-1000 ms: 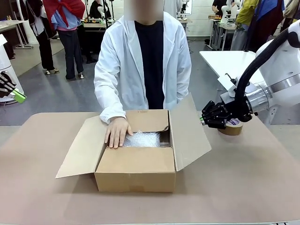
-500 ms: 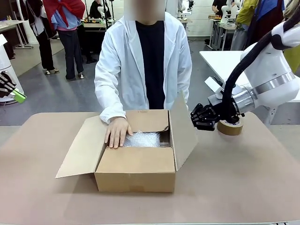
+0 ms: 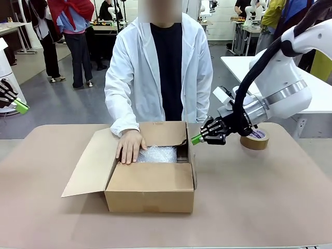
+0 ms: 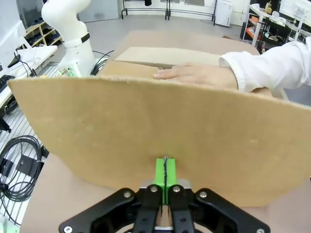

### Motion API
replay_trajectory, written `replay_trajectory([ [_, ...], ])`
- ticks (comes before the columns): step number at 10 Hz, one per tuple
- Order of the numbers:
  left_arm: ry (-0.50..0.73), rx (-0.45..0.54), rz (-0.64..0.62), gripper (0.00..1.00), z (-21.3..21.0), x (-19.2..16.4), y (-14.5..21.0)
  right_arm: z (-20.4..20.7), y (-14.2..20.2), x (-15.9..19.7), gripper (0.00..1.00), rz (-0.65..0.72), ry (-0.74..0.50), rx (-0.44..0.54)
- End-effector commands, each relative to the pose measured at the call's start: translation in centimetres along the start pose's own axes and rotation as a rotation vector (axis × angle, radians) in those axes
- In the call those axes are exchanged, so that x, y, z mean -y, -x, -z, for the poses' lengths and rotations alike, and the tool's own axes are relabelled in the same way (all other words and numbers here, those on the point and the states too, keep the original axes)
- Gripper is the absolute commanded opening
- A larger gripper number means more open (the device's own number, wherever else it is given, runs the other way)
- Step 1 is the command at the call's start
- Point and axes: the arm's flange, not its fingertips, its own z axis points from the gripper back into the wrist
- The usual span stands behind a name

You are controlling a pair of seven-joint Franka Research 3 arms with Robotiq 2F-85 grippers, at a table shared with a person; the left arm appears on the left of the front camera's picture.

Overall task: Wrap the clocks to prevent damage.
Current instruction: Push the right (or left) flap of the Package Box to close it.

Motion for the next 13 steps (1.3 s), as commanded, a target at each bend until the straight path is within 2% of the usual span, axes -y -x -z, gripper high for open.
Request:
replay_trajectory([
  [1,-0.001,0.005,0.000,0.00,0.0,0.1,0.0,1.5,-0.7,1.4,0.01,0.020,0.031,0.007],
  [5,-0.001,0.005,0.000,0.00,0.0,0.1,0.0,3.7,-1.3,2.5,0.01,0.031,0.021,-0.014],
  [9,-0.001,0.005,0.000,0.00,0.0,0.1,0.0,6.0,1.2,3.5,0.01,0.088,-0.011,-0.074],
  [13,-0.001,0.005,0.000,0.00,0.0,0.1,0.0,4.8,2.6,3.2,0.01,0.089,0.001,-0.096],
])
